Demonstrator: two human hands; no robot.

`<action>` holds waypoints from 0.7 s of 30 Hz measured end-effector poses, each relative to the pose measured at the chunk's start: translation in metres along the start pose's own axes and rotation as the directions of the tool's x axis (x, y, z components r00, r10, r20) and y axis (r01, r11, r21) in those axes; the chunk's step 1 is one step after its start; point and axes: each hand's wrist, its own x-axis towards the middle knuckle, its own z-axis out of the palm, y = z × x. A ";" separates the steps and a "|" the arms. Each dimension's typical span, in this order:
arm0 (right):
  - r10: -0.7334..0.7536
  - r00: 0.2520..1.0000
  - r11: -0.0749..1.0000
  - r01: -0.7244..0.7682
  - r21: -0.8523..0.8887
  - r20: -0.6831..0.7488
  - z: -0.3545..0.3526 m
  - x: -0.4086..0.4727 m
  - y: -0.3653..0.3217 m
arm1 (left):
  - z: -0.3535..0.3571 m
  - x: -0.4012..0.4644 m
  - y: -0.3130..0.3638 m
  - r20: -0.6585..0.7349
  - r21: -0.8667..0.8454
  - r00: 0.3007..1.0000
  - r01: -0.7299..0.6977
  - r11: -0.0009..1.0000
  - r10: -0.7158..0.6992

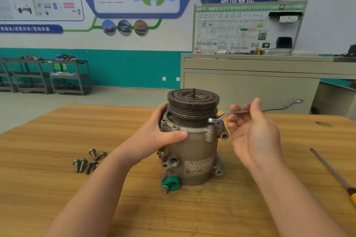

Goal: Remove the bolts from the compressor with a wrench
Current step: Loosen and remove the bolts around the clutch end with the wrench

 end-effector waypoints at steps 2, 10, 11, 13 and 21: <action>-0.188 0.982 0.978 0.190 -0.081 0.033 0.001 -0.008 -0.003 | 0.001 0.000 0.000 0.000 0.006 1.000 0.002 1.000 -0.002; -0.617 0.598 0.489 0.801 -0.345 0.512 0.004 -0.042 0.003 | 0.000 -0.001 0.002 0.013 0.019 1.000 -0.011 1.000 0.011; -0.617 0.569 0.445 0.822 -0.356 0.543 0.003 -0.042 0.005 | 0.000 -0.001 0.001 0.015 0.018 1.000 -0.011 1.000 0.010; -0.616 0.522 0.352 0.853 -0.386 0.590 0.001 -0.042 0.010 | -0.001 -0.001 0.001 0.016 0.013 1.000 -0.008 1.000 0.008; -0.684 0.522 0.357 0.848 -0.391 0.509 0.009 -0.057 0.033 | 0.000 -0.001 0.001 0.005 0.011 1.000 -0.014 1.000 0.014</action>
